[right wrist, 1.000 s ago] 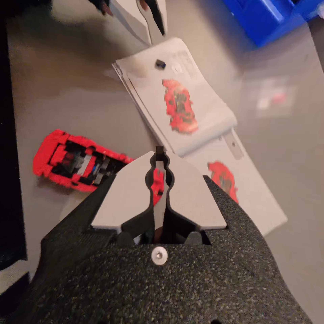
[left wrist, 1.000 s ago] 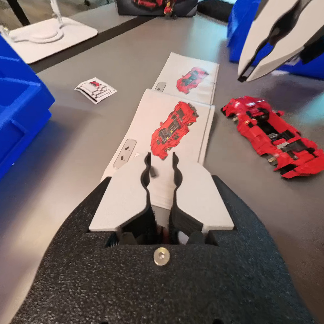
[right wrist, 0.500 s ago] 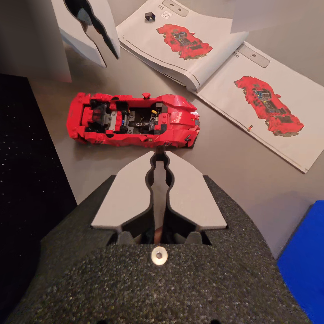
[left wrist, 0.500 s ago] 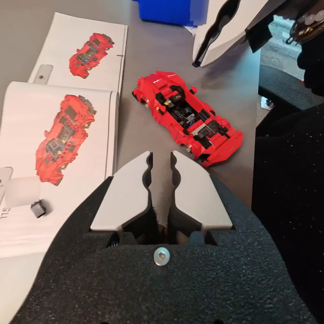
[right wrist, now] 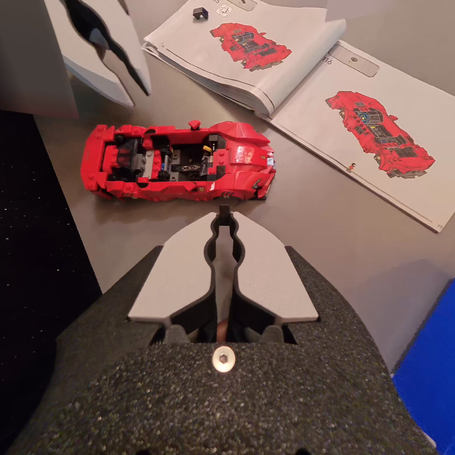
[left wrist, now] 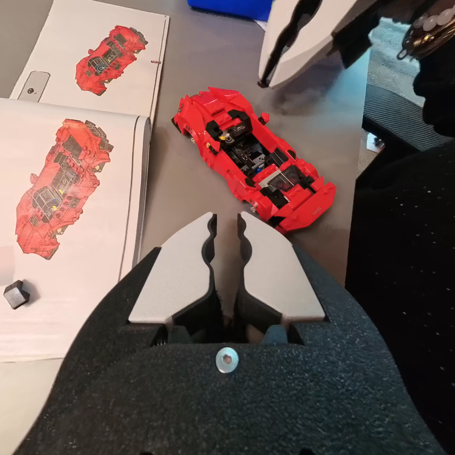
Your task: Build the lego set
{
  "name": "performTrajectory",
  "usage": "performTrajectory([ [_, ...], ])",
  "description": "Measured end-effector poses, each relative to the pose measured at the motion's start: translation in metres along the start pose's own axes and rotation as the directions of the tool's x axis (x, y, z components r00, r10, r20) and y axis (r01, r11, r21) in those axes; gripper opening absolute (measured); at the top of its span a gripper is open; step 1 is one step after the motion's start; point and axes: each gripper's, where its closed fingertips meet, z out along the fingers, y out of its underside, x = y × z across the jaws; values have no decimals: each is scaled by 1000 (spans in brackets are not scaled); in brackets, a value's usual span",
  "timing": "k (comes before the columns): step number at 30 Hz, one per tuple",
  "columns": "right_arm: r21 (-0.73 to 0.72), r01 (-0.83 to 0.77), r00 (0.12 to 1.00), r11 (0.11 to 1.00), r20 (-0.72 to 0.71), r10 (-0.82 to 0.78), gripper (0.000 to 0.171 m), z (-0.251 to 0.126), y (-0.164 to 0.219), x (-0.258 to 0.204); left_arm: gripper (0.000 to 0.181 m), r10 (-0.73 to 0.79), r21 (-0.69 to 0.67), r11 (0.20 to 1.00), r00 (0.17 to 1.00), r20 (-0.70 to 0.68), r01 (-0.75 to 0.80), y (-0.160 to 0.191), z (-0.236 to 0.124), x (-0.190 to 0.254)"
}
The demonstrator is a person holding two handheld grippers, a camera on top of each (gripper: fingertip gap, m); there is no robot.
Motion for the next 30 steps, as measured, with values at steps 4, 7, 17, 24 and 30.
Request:
performTrajectory([
  [4, -32, -29, 998, 999, 57, 31, 8, 5, 4, -4, 15, -6, -14, 1000, 1000, 25, 6, 5, 3, -7],
  [7, -57, -31, 998, 998, 58, 34, 8, 11, 9, -6, 10, -1, -27, 1000, 999, 40, 2, 5, 9, -10],
  [17, -93, -64, 996, 994, 60, 70, 8, 25, 7, 0, 8, 15, -36, 999, 999, -51, -17, 5, 25, 10],
  [24, -95, -61, 996, 994, 65, 67, 8, 29, 9, 6, 8, 30, -48, 998, 989, -142, -37, 4, 33, 31],
  [30, -105, -28, 996, 994, 86, 37, 8, 30, 7, 12, 8, 60, -40, 997, 978, -199, -69, -1, 44, 49],
])
